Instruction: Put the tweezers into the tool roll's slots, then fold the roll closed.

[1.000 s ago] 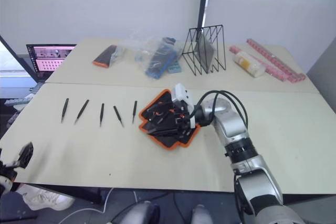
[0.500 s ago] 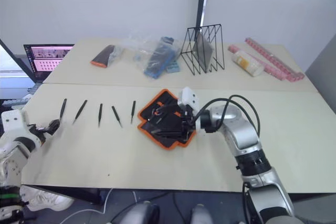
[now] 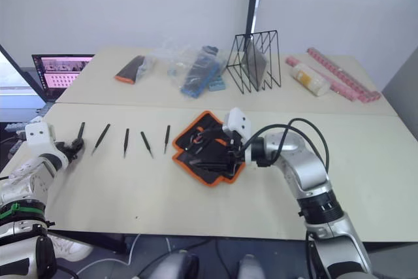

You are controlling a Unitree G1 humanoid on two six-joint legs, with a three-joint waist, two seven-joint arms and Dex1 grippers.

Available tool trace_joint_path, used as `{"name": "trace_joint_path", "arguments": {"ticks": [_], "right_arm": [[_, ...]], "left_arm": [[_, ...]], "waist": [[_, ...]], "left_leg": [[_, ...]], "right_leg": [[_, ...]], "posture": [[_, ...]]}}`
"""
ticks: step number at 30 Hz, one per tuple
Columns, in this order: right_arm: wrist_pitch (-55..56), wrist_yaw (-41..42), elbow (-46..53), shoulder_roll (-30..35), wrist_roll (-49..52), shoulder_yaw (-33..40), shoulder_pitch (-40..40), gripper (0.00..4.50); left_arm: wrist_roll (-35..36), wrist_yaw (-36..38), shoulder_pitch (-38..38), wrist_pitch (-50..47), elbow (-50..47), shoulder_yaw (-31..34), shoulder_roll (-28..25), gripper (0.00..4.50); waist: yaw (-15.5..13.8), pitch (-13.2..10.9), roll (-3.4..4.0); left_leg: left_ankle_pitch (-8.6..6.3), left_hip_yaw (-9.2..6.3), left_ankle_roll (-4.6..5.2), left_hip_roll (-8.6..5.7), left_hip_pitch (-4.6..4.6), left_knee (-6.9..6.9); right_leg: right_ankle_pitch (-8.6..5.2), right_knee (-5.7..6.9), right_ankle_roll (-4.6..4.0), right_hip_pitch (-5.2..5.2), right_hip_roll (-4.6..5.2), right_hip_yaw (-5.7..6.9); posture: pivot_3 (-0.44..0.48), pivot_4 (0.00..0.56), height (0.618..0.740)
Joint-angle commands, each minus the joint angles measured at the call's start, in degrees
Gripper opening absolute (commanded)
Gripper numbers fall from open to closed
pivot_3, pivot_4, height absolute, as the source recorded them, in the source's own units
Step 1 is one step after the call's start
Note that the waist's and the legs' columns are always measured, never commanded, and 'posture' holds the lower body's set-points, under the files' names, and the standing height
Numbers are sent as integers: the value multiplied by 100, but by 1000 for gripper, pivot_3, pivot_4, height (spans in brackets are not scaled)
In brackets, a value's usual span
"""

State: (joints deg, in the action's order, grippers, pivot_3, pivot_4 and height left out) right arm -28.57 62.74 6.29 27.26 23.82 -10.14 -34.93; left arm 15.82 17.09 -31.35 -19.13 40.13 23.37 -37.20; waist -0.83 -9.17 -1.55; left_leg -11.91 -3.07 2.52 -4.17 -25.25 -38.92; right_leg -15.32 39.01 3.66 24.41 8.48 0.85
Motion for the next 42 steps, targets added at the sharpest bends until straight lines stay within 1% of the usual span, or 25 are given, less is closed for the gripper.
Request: {"name": "trace_joint_path", "arguments": {"ticks": [1,5,10,14,16,18,20,23,25,27,28,30,32,34,37,39,42], "right_arm": [[-14,-34,227,49,112,119,19,4500],[13,-58,251,71,85,91,33,4500],[59,-190,238,68,-16,71,60,4500],[212,-552,54,-9,-143,231,75,4500],[317,-788,-205,-34,-230,368,52,4500],[380,-995,-692,-74,-236,579,-1,4500],[570,-1109,-1074,-37,-408,633,22,4500],[898,-1231,-1515,-65,-579,695,104,3691],[1088,-1205,-1718,-69,-663,678,197,3019],[1235,-1187,-1874,-67,-744,648,266,2253],[1319,-1182,-1957,-64,-800,629,292,1998],[1413,-1212,-2105,-70,-874,643,329,1313],[1500,-1216,-2215,-82,-923,655,353,555],[1534,-1212,-2392,-101,-963,659,337,29],[1666,-1120,-2648,-124,-1106,539,293,29],[1696,-1100,-2759,-196,-1126,518,286,29],[1858,-1068,-2842,-262,-1236,440,464,29]], "left_arm": [[-31,55,-74,46,94,-75,76,1337],[-23,55,-103,171,139,-33,32,29],[-22,17,-47,424,55,47,-43,10],[73,79,99,461,-383,110,-65,10],[152,259,268,365,-866,68,-68,10],[373,568,532,56,-1628,34,-66,10],[530,764,765,-285,-2373,-33,-101,10],[784,868,925,-938,-3354,-115,-114,0],[956,1036,986,-1328,-3942,-283,-127,0],[1118,1216,1051,-1621,-4434,-437,-133,0],[1207,1305,1100,-1767,-4681,-522,-142,0],[1461,1426,1194,-2266,-5299,-782,-169,0],[1624,1446,1227,-2634,-5673,-924,-192,0],[1729,1398,1160,-2852,-5936,-1089,-103,0],[1877,1211,977,-3191,-6157,-1297,146,0],[1806,1123,900,-3291,-6252,-1533,261,0],[1559,728,767,-3460,-6322,-1940,543,0]], "waist": [[-4,0,0],[1,0,0],[12,0,-1],[32,-1,-3],[36,-1,-4],[32,-1,-6],[26,-1,-6],[24,-1,-6],[36,-1,-6],[61,-1,-6],[75,-2,-6],[107,-2,-5],[124,-2,-5],[151,-2,-5],[153,-2,-5],[153,-2,-5],[149,-2,-5]], "left_leg": [[0,0,0,0,0,0],[0,0,0,0,0,0],[0,0,0,0,0,0],[1,0,1,1,0,1],[1,0,0,2,-2,1],[0,1,0,2,-2,1],[0,0,0,2,-2,0],[0,0,0,2,-2,1],[1,1,0,2,-2,1],[1,5,0,2,-4,3],[1,5,1,2,-4,3],[1,7,1,2,-4,5],[2,7,1,4,-4,6],[3,6,0,5,-4,6],[3,7,0,5,-3,5],[3,7,1,5,-3,4],[4,7,0,5,-3,3]], "right_leg": [[0,0,0,0,0,0],[0,0,0,0,0,0],[0,1,0,1,0,-1],[0,2,0,2,-1,-2],[0,2,0,2,-1,-2],[0,1,0,3,-1,-4],[1,-1,0,0,0,-4],[1,1,-1,1,0,-6],[1,1,-1,-5,-2,-6],[1,1,-1,-12,-3,-12],[1,1,-1,-13,-2,-12],[1,1,-1,-12,-3,-13],[1,1,-1,-12,-5,-13],[0,1,-1,-13,-6,-14],[0,1,-1,-15,-7,-13],[0,1,-1,-16,-7,-13],[0,1,-1,-19,-8,-13]], "posture": [[0,150,687],[0,150,687],[0,150,687],[0,150,687],[0,150,687],[0,150,687],[0,150,687],[0,150,687],[0,150,687],[0,150,687],[0,150,687],[0,150,687],[0,150,687],[0,150,687],[0,150,687],[0,150,687],[0,150,687]]}}
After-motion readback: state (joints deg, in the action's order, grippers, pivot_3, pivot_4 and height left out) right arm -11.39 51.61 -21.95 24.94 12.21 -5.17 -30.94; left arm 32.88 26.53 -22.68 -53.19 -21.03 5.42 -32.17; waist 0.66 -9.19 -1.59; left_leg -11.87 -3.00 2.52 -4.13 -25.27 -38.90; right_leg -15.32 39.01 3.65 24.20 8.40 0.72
